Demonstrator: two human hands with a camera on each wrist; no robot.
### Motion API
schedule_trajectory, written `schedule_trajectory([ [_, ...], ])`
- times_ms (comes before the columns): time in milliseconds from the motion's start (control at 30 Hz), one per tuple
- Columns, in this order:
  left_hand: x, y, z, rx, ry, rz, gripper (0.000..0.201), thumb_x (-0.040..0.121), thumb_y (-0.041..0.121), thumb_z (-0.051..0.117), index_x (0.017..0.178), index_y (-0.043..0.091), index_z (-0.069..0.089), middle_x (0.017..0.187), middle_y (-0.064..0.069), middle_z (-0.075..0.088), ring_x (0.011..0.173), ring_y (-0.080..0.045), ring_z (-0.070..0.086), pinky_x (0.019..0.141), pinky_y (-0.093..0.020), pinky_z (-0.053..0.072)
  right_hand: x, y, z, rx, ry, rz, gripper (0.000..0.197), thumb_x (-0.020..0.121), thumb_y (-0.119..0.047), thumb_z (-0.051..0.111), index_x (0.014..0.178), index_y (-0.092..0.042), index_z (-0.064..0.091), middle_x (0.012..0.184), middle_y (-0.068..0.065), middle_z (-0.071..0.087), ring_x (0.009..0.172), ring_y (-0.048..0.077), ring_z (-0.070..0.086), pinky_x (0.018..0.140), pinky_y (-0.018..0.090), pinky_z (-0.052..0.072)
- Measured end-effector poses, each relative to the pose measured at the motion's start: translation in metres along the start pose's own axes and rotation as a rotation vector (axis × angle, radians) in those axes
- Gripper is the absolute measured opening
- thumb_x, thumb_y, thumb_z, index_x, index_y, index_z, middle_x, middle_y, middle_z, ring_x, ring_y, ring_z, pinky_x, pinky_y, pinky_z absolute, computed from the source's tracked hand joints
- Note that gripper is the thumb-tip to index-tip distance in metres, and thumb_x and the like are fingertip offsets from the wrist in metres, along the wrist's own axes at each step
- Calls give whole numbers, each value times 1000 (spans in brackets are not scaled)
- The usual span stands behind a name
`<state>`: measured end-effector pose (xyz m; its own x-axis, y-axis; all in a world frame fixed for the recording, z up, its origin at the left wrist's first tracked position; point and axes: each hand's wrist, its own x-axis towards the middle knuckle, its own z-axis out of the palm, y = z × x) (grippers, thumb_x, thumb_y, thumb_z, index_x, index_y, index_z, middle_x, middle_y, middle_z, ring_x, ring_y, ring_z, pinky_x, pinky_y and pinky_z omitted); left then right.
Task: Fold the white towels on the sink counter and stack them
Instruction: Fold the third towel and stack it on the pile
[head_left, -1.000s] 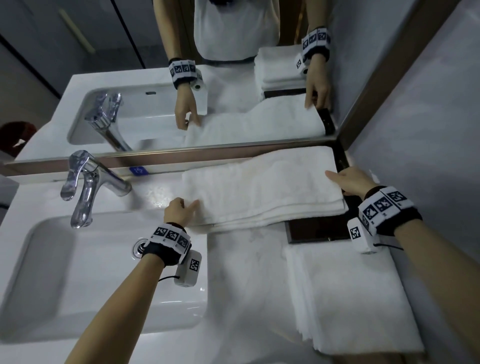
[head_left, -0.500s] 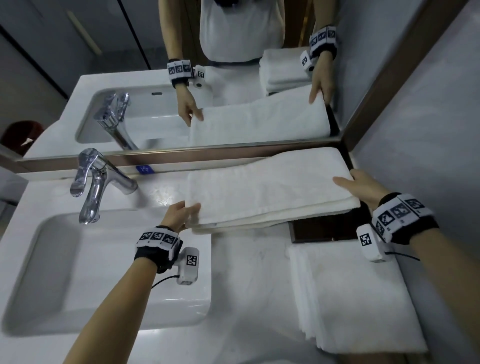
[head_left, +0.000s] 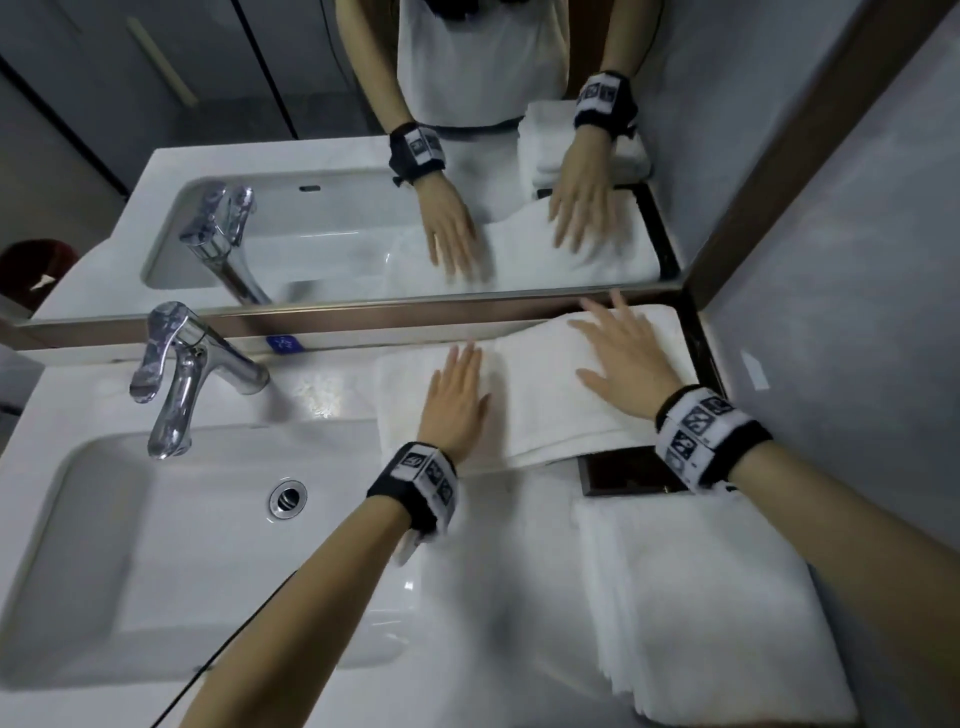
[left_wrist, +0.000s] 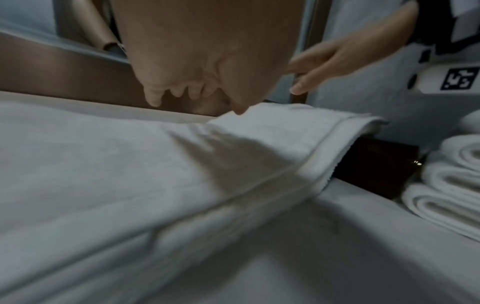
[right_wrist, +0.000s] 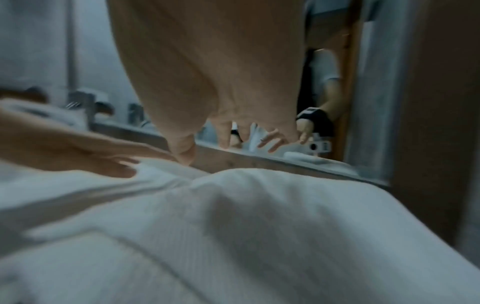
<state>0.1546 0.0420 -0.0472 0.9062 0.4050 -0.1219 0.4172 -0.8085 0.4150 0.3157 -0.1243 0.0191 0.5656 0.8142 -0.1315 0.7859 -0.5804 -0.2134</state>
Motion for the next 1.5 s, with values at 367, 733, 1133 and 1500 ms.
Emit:
schedule_trajectory([
  [367, 48, 2, 43, 276, -320, -68, 94, 69, 88, 24, 142, 47, -19, 154, 15, -28, 139, -41, -30, 101, -73, -16, 35, -16, 60, -359, -331, -36, 65, 92, -44, 37, 150, -34, 8, 160, -8, -13, 145, 20, -21, 110, 66, -1],
  [733, -14, -81, 17, 188, -115, -100, 72, 86, 73, 13, 147, 41, -9, 157, 12, -19, 144, -15, -24, 115, -59, -12, -8, 82, 34, 72, -231, 123, 57, 99, -44, 29, 150, -35, 3, 160, -9, -10, 147, 16, -11, 120, 43, 6],
  [1133, 28, 8, 5, 131, -368, 140, 102, 83, 59, 54, 151, 15, -8, 159, 2, -16, 146, -19, -17, 119, -50, -3, -20, 80, 13, 903, -92, 826, 58, 82, -30, 70, 127, 2, 51, 125, 15, 58, 114, 32, 57, 100, 43, 46],
  [1500, 52, 51, 30, 76, -435, 121, 118, 70, 44, 72, 150, 12, -8, 160, -4, -14, 146, -28, -18, 120, -50, -1, -35, 65, -33, 1121, -27, 555, 6, 86, -18, 64, 87, -23, 65, 83, -12, 71, 70, 1, 69, 57, 15, 52],
])
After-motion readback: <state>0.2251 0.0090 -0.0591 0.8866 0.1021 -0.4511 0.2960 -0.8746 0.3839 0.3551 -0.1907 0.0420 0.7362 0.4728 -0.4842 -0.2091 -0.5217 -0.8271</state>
